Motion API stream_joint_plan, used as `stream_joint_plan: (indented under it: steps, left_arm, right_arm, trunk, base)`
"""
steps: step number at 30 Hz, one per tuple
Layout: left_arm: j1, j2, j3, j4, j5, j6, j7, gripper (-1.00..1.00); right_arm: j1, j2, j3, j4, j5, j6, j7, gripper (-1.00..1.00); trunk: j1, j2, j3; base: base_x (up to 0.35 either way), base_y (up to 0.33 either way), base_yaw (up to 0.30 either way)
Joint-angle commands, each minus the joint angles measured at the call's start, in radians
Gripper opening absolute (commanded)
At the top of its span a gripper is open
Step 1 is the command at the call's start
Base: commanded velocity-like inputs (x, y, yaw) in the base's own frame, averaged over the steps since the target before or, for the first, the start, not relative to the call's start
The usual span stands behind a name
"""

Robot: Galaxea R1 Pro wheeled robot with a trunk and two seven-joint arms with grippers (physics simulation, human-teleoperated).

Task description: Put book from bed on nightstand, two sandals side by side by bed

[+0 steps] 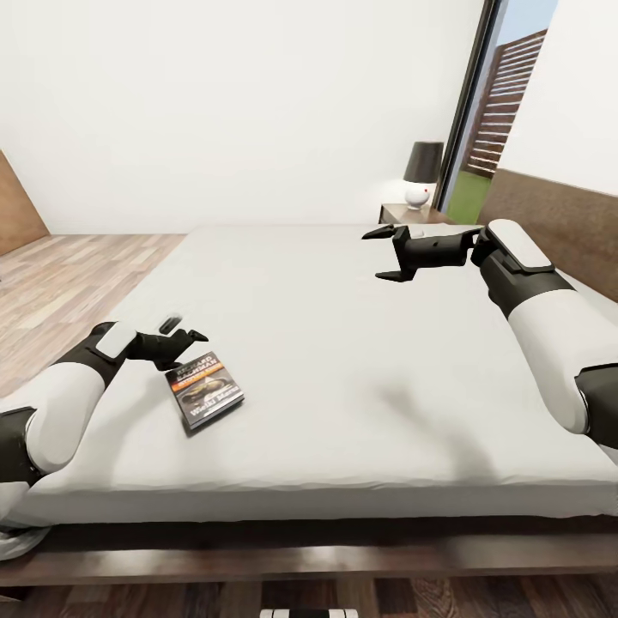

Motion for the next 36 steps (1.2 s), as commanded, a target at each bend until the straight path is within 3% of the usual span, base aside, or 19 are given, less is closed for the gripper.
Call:
stream_joint_plan:
  steps: [1, 36]
  left_arm:
    - [0.000, 0.000, 0.005, 0.000, -0.006, 0.006, 0.000, 1.00]
    - [0.000, -0.001, 0.004, 0.000, -0.007, 0.005, 0.000, 1.00]
  right_arm:
    - [-0.001, -0.001, 0.005, -0.001, -0.009, 0.000, -0.006, 1.00]
    - [-0.001, -0.001, 0.007, -0.001, -0.008, 0.000, -0.007, 1.00]
  trunk:
    - [0.000, 0.000, -0.001]
    - [0.000, 0.000, -0.001]
  base:
    - [0.000, -0.017, 0.000]
    - [0.000, -0.002, 0.000]
